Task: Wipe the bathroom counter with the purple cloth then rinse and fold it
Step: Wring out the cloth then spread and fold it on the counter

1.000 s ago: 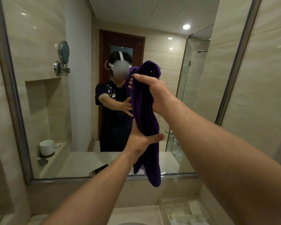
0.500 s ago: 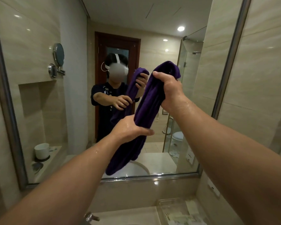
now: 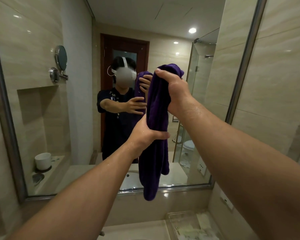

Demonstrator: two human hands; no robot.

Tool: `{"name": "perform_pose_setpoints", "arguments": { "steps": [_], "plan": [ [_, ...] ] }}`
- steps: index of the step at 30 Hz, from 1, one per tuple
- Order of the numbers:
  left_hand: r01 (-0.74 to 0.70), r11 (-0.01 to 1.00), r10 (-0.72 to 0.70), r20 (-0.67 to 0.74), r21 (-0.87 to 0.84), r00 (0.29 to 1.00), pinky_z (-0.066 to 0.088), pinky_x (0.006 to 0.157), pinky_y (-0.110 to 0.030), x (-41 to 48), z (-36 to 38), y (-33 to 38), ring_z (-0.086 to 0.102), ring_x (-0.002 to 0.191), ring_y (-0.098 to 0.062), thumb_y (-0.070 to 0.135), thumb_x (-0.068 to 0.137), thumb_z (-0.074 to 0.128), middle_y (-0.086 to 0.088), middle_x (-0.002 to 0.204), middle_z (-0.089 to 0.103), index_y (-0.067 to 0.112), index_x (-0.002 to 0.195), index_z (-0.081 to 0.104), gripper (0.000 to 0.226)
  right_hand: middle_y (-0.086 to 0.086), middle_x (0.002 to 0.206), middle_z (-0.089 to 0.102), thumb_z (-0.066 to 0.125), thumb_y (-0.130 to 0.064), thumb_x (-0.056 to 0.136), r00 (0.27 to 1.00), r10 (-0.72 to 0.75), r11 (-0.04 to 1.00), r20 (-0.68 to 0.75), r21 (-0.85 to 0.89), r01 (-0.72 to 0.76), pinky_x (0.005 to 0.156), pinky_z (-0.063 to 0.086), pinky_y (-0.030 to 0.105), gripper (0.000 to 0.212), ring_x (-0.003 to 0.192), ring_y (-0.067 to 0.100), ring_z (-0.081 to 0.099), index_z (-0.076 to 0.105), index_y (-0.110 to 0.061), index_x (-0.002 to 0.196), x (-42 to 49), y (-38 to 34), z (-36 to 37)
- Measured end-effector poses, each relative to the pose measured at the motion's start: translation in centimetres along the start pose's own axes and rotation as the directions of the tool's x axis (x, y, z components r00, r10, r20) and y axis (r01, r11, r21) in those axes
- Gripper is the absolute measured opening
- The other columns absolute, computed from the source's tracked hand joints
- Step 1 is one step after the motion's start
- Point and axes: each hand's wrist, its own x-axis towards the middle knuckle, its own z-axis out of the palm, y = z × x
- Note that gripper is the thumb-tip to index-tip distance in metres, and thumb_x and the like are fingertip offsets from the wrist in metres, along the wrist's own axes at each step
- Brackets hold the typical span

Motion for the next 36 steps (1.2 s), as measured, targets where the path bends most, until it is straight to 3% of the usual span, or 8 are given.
{"name": "perform_pose_setpoints", "arguments": {
  "steps": [3,7,14,17,20,26,33,36],
  "plan": [
    [0.028,0.997,-0.028,0.003,0.077,1.0,0.052,0.075,-0.026,0.2,-0.1,0.8,0.066,0.094,-0.014,0.004,0.069,0.083,0.001,0.101,0.068,0.027,0.105,0.059,0.049,0.008,0.119,0.073,0.098,-0.047,0.044,0.999,-0.042,0.998,-0.03,0.048,0.043,0.092,0.055,0.054,0.095,0.105,0.032,0.072,0.062,-0.017,0.126,-2.8,-1.3,0.3],
    [0.092,0.981,-0.079,-0.086,0.17,0.993,0.053,0.078,-0.033,1.4,-2.3,1.9,0.065,0.091,-0.023,0.006,0.073,0.079,-0.007,0.098,0.068,0.018,0.096,0.065,0.029,0.008,0.115,0.069,0.082,-0.022,0.078,0.982,-0.108,0.994,-0.153,0.011,0.111,0.089,0.058,0.049,0.051,0.103,0.028,0.069,0.056,-0.016,0.122,-5.4,-2.4,-2.2],
    [0.035,0.997,-0.015,-0.265,0.071,0.964,0.053,0.093,-0.042,5.4,-5.4,6.1,0.061,0.102,-0.022,0.001,0.07,0.077,-0.002,0.114,0.063,0.022,0.113,0.066,0.049,0.009,0.124,0.052,0.079,-0.006,0.079,0.973,-0.043,0.998,-0.227,0.042,0.054,0.077,0.063,0.049,0.094,0.102,0.034,0.068,0.025,-0.036,0.15,-7.0,-0.1,-5.1],
    [-0.009,0.997,0.026,-0.228,0.074,0.973,0.055,0.084,-0.035,6.1,-5.2,8.5,0.061,0.103,-0.022,-0.01,0.073,0.066,-0.002,0.112,0.063,0.022,0.112,0.067,0.051,0.012,0.122,0.059,0.069,-0.012,0.089,0.973,0.046,0.999,-0.225,-0.018,-0.051,0.078,0.063,0.046,0.061,0.097,0.032,0.07,0.044,-0.028,0.142,-7.9,2.2,-4.8],
    [-0.015,0.996,0.028,-0.147,0.086,0.989,0.052,0.078,-0.03,5.8,-4.7,10.7,0.06,0.102,-0.019,-0.017,0.071,0.054,0.0,0.112,0.062,0.022,0.108,0.071,0.056,0.013,0.114,0.068,0.06,-0.031,0.095,0.953,0.264,0.951,-0.147,-0.125,-0.283,0.09,0.058,0.049,0.025,0.101,0.03,0.069,0.064,-0.02,0.117,-9.3,4.2,-4.0],
    [-0.048,0.997,0.054,-0.101,0.059,0.993,0.049,0.078,-0.029,5.4,-3.7,11.6,0.058,0.106,-0.019,-0.019,0.07,0.044,-0.001,0.113,0.063,0.018,0.1,0.073,0.056,0.011,0.127,0.064,0.06,-0.039,0.094,0.933,0.348,0.932,0.09,0.072,-0.354,0.102,0.043,0.067,0.039,0.118,0.034,0.059,0.058,-0.023,0.129,-10.6,7.5,-2.0],
    [-0.07,0.988,0.056,-0.103,-0.136,0.993,0.054,0.084,-0.035,4.8,-3.6,11.1,0.061,0.096,-0.021,-0.017,0.077,0.04,-0.007,0.104,0.063,0.013,0.109,0.068,0.052,0.024,0.126,0.059,0.059,-0.062,0.079,0.826,0.338,0.746,0.452,0.407,-0.528,0.106,0.039,0.066,0.074,0.121,0.047,0.053,0.067,-0.005,0.126,-12.5,8.7,1.0],
    [-0.085,0.987,0.071,-0.103,-0.138,0.992,0.054,0.083,-0.034,4.8,-3.8,11.3,0.061,0.093,-0.02,-0.017,0.078,0.04,-0.006,0.102,0.062,0.014,0.109,0.068,0.052,0.022,0.116,0.066,0.06,-0.06,0.082,0.843,0.312,0.706,0.438,0.486,-0.514,0.097,0.049,0.055,0.072,0.105,0.04,0.063,0.068,-0.003,0.125,-12.8,8.4,1.7]
  ]
}}
